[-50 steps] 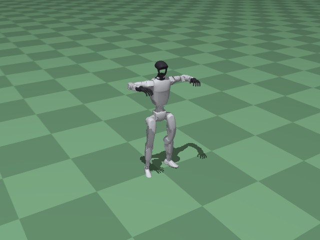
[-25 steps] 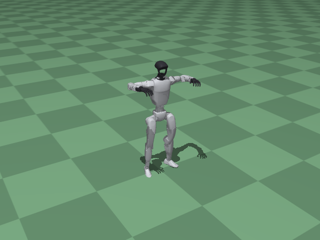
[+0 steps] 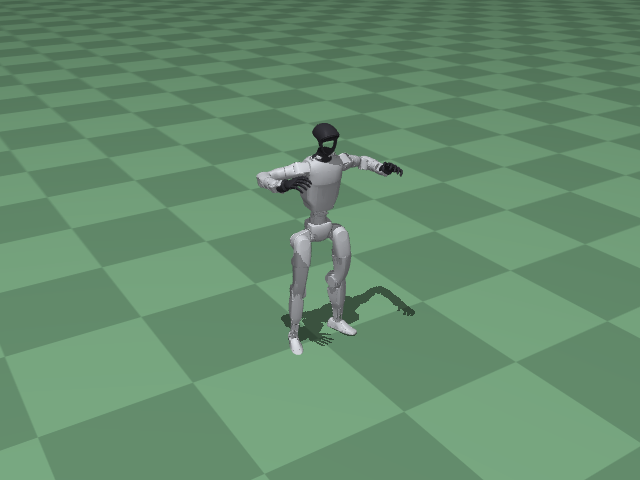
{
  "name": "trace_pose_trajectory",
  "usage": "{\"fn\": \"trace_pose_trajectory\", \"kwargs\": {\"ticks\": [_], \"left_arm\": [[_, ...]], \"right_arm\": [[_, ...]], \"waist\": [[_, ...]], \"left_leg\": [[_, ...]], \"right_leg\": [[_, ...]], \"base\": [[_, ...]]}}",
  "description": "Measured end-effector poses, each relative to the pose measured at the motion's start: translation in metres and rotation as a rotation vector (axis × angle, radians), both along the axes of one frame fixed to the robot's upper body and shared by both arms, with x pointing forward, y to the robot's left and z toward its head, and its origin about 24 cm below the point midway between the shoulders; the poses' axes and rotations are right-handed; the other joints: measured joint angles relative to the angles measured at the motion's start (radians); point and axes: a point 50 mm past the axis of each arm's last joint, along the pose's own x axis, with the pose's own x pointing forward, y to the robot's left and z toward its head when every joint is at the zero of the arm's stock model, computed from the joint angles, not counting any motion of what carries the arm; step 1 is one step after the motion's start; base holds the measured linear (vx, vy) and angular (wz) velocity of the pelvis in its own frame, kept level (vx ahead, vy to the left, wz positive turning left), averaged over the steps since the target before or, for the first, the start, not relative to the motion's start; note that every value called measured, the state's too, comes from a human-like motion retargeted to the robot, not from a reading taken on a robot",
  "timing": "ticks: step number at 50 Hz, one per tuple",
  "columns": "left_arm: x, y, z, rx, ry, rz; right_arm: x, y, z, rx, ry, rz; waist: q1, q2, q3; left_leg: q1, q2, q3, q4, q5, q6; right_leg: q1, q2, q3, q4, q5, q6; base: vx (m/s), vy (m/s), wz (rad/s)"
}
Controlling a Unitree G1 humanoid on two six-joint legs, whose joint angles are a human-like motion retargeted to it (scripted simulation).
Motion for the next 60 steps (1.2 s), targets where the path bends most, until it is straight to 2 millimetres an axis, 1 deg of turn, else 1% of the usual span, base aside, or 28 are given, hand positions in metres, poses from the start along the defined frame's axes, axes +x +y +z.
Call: {"fn": "trace_pose_trajectory", "kwargs": {"ticks": [2, 5, 8, 10, 11, 12, 13, 14, 15, 16, 17, 20, 23, 25, 27, 29, 31, 34, 40, 42, 43, 45, 47, 49, 53, 55, 57, 60], "left_arm": [[0.002, -0.002, -0.012, -0.096, 0.009, -0.005], [0.008, -0.007, -0.032, -0.207, 0.027, -0.012], [0.02, -0.016, -0.053, -0.322, 0.056, -0.021], [0.03, -0.024, -0.067, -0.415, 0.079, -0.031], [0.036, -0.028, -0.075, -0.471, 0.09, -0.037], [0.043, -0.033, -0.082, -0.505, 0.107, -0.044], [0.051, -0.038, -0.09, -0.496, 0.134, -0.054], [0.057, -0.044, -0.097, -0.54, 0.153, -0.062], [0.064, -0.051, -0.104, -0.609, 0.17, -0.069], [0.072, -0.056, -0.11, -0.74, 0.171, -0.067], [0.081, -0.063, -0.117, -0.85, 0.185, -0.066], [0.105, -0.085, -0.139, -1.063, 0.284, -0.069], [0.132, -0.107, -0.16, -1.298, 0.41, -0.071], [0.146, -0.119, -0.172, -1.41, 0.494, -0.053], [0.157, -0.126, -0.18, -1.427, 0.559, -0.015], [0.166, -0.129, -0.184, -1.363, 0.605, 0.031], [0.177, -0.128, -0.18, -1.259, 0.625, 0.071], [0.195, -0.124, -0.162, -1.112, 0.616, 0.108], [0.227, -0.108, -0.107, -0.837, 0.564, 0.178], [0.235, -0.104, -0.088, -0.703, 0.555, 0.203], [0.238, -0.104, -0.078, -0.62, 0.563, 0.212], [0.243, -0.106, -0.06, -0.457, 0.551, 0.216], [0.247, -0.117, -0.043, -0.295, 0.543, 0.186], [0.248, -0.135, -0.026, -0.168, 0.513, 0.121], [0.242, -0.186, -0.002, 0.0, 0.44, -0.058], [0.232, -0.216, 0.007, 0.071, 0.37, -0.157], [0.219, -0.241, 0.009, 0.17, 0.333, -0.236], [0.195, -0.268, 0.011, 0.254, 0.209, -0.342]], "right_arm": [[0.001, 0.002, -0.015, 0.167, 0.005, 0.037], [0.009, 0.007, -0.044, 0.419, 0.041, 0.088], [0.025, 0.017, -0.08, 0.665, 0.107, 0.121], [0.039, 0.028, -0.105, 0.84, 0.159, 0.146], [0.046, 0.035, -0.117, 0.933, 0.182, 0.158], [0.054, 0.043, -0.128, 0.954, 0.216, 0.166], [0.063, 0.051, -0.136, 0.833, 0.265, 0.158], [0.07, 0.059, -0.145, 0.848, 0.293, 0.163], [0.076, 0.07, -0.154, 0.93, 0.314, 0.178], [0.082, 0.081, -0.162, 1.184, 0.297, 0.198], [0.088, 0.093, -0.17, 1.368, 0.301, 0.204], [0.104, 0.12, -0.189, 1.497, 0.371, 0.179], [0.123, 0.147, -0.205, 1.65, 0.45, 0.131], [0.133, 0.164, -0.214, 1.75, 0.51, 0.092], [0.141, 0.18, -0.221, 1.806, 0.563, 0.055], [0.147, 0.195, -0.224, 1.802, 0.61, 0.029], [0.153, 0.21, -0.223, 1.765, 0.649, 0.032], [0.158, 0.232, -0.217, 1.691, 0.707, 0.087], [0.157, 0.272, -0.209, 1.466, 0.863, 0.269], [0.155, 0.281, -0.209, 1.412, 0.91, 0.331], [0.156, 0.284, -0.208, 1.333, 0.934, 0.35], [0.154, 0.287, -0.21, 1.3, 0.969, 0.387], [0.156, 0.286, -0.213, 1.228, 0.996, 0.389], [0.158, 0.282, -0.216, 1.24, 1.014, 0.385], [0.163, 0.262, -0.226, 1.358, 1.029, 0.309], [0.166, 0.248, -0.23, 1.514, 0.993, 0.253], [0.169, 0.235, -0.235, 1.471, 1.015, 0.203], [0.171, 0.218, -0.24, 1.502, 0.993, 0.156]], "waist": [[0.003, -0.004, 0.007], [0.007, -0.016, 0.017], [0.008, -0.031, 0.024], [0.008, -0.041, 0.029], [0.007, -0.045, 0.031], [0.007, -0.048, 0.033], [0.007, -0.051, 0.036], [0.007, -0.053, 0.037], [0.007, -0.054, 0.038], [0.006, -0.055, 0.045], [0.005, -0.056, 0.051], [0.007, -0.059, 0.063], [0.005, -0.06, 0.091], [0.0, -0.057, 0.107], [-0.011, -0.052, 0.121], [-0.027, -0.045, 0.13], [-0.048, -0.039, 0.141], [-0.083, -0.03, 0.159], [-0.174, -0.016, 0.178], [-0.207, -0.008, 0.178], [-0.222, -0.005, 0.177], [-0.243, 0.006, 0.168], [-0.247, 0.017, 0.154], [-0.236, 0.029, 0.139], [-0.172, 0.053, 0.107], [-0.126, 0.066, 0.094], [-0.08, 0.077, 0.08], [-0.017, 0.094, 0.062]], "left_leg": [[0.0, -0.001, 0.001, -0.002, 0.0, 0.002], [0.002, -0.004, 0.002, -0.001, -0.002, 0.007], [0.004, -0.008, 0.003, 0.002, -0.008, 0.016], [0.006, -0.011, 0.003, 0.003, -0.011, 0.023], [0.007, -0.013, 0.002, 0.004, -0.013, 0.026], [0.009, -0.014, 0.002, 0.004, -0.014, 0.029], [0.011, -0.014, 0.002, 0.004, -0.015, 0.032], [0.012, -0.015, 0.001, 0.004, -0.017, 0.034], [0.014, -0.017, 0.001, 0.004, -0.018, 0.037], [0.017, -0.021, -0.001, 0.003, -0.018, 0.039], [0.02, -0.024, -0.003, 0.003, -0.018, 0.042], [0.026, -0.032, -0.007, 0.004, -0.021, 0.049], [0.034, -0.041, -0.012, 0.004, -0.02, 0.058], [0.036, -0.042, -0.012, 0.003, -0.018, 0.062], [0.036, -0.042, -0.009, 0.0, -0.014, 0.065], [0.034, -0.042, -0.004, -0.004, -0.01, 0.068], [0.031, -0.043, 0.003, -0.01, -0.005, 0.07], [0.027, -0.044, 0.015, -0.02, 0.003, 0.07], [0.02, -0.047, 0.029, -0.035, 0.02, 0.057], [0.016, -0.048, 0.028, -0.037, 0.024, 0.053], [0.014, -0.048, 0.026, -0.038, 0.026, 0.052], [0.012, -0.046, 0.025, -0.038, 0.028, 0.049], [0.01, -0.043, 0.025, -0.039, 0.029, 0.046], [0.01, -0.038, 0.027, -0.038, 0.027, 0.045], [0.01, -0.025, 0.035, -0.024, 0.015, 0.046], [0.007, -0.018, 0.039, -0.01, 0.006, 0.047], [0.005, -0.013, 0.043, 0.002, -0.001, 0.047], [0.0, -0.006, 0.047, 0.016, -0.009, 0.046]], "right_leg": [[-0.001, -0.001, 0.001, 0.0, 0.0, 0.0], [0.0, -0.004, 0.003, 0.0, -0.002, 0.0], [0.002, -0.009, 0.004, 0.002, -0.004, 0.0], [0.005, -0.013, 0.005, 0.003, -0.006, 0.0], [0.006, -0.015, 0.005, 0.004, -0.006, 0.0], [0.008, -0.016, 0.005, 0.004, -0.007, 0.0], [0.008, -0.016, 0.005, 0.006, -0.007, 0.0], [0.01, -0.018, 0.006, 0.006, -0.007, 0.0], [0.012, -0.02, 0.006, 0.006, -0.007, 0.0], [0.017, -0.024, 0.003, 0.006, -0.009, 0.0], [0.021, -0.027, 0.002, 0.006, -0.01, 0.0], [0.029, -0.037, -0.001, 0.009, -0.011, 0.0], [0.038, -0.048, -0.003, 0.014, -0.012, -0.001], [0.038, -0.049, -0.003, 0.015, -0.01, -0.006], [0.034, -0.048, 0.0, 0.016, -0.006, -0.01], [0.028, -0.047, 0.005, 0.014, -0.001, -0.012], [0.019, -0.045, 0.012, 0.011, 0.006, -0.011], [0.008, -0.043, 0.023, 0.004, 0.018, -0.009], [-0.005, -0.04, 0.031, -0.016, 0.039, -0.005], [-0.007, -0.04, 0.028, -0.018, 0.042, -0.003], [-0.008, -0.041, 0.026, -0.019, 0.043, -0.001], [-0.01, -0.039, 0.023, -0.018, 0.043, 0.0], [-0.013, -0.035, 0.021, -0.016, 0.042, 0.0], [-0.015, -0.03, 0.021, -0.013, 0.04, 0.0], [-0.016, -0.019, 0.025, -0.009, 0.034, 0.0], [-0.017, -0.015, 0.029, -0.006, 0.03, 0.0], [-0.018, -0.011, 0.032, -0.003, 0.027, 0.0], [-0.021, -0.007, 0.035, 0.002, 0.02, 0.0]], "base": [[0.0, 0.0, 0.0], [0.0, 0.0, 0.0], [0.0, 0.0, 0.0], [0.0, 0.0, 0.0], [0.0, 0.0, 0.0], [0.0, 0.0, 0.0], [0.0, 0.0, 0.0], [0.0, 0.0, 0.0], [0.0, 0.0, 0.0], [0.0, 0.0, 0.0], [0.0, 0.0, 0.0], [0.0, 0.0, 0.0], [0.0, 0.0, 0.0], [0.0, 0.0, 0.0], [0.0, 0.0, 0.0], [0.0, 0.0, 0.0], [-0.02, 0.0, -0.09], [-0.05, 0.01, -0.2], [-0.01, 0.0, -0.03], [0.0, 0.0, 0.0], [0.0, 0.0, 0.0], [0.0, 0.0, 0.0], [0.0, 0.0, 0.0], [0.06, -0.04, -0.05], [0.08, -0.05, -0.11], [0.08, -0.05, -0.13], [0.07, -0.05, -0.11], [0.06, -0.04, -0.07]]}}
